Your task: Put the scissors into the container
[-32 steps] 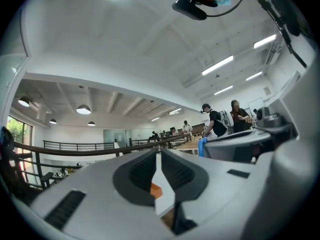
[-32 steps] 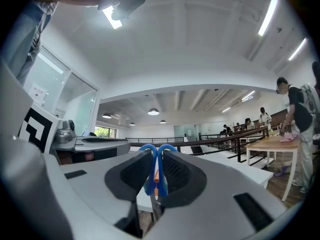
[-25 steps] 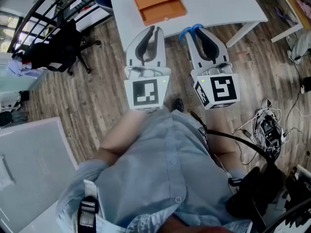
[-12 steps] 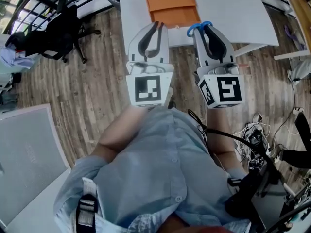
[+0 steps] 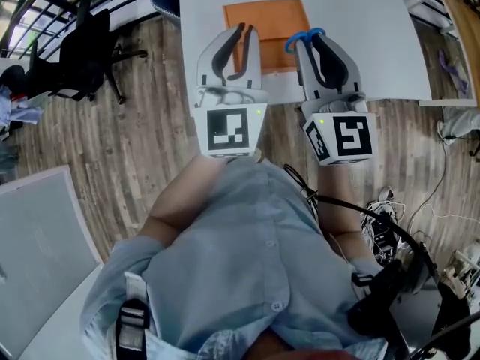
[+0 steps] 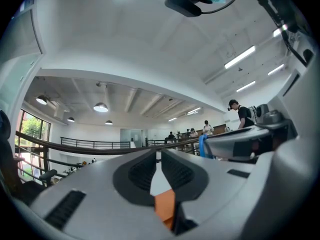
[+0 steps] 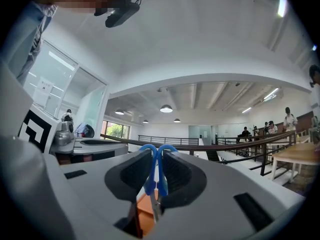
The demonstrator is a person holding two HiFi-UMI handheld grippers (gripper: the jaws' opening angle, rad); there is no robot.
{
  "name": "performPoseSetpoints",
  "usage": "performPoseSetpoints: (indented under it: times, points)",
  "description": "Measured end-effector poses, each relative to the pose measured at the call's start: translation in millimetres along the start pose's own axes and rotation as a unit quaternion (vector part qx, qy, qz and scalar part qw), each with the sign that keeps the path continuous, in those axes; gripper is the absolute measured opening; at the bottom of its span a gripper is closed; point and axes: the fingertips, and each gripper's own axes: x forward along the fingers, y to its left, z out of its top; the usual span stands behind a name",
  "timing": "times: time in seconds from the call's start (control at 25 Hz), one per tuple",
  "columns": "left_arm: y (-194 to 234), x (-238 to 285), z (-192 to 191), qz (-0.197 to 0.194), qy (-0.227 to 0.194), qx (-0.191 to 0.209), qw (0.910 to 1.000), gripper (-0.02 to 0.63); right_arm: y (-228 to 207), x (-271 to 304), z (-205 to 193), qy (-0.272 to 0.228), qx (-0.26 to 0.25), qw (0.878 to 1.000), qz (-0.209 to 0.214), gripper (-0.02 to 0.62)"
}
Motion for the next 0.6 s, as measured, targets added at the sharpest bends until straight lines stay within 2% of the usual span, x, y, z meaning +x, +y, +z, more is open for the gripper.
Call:
performPoseSetpoints:
  times: [0.36,0.6]
  points:
    - [28.4,53.5,15.6,0.008,-0.03,0.001,0.9995,0.038,-17.6,54.7,22.8,-0.03,-0.028,0.999,0.012,0.077]
    - [26.5,71.3,3.3,0.018,-0.005,-0.004,0.9998,0.038,-34.3,70.0,8.8,-0.01,-0.023,0.999,0.032,0.077]
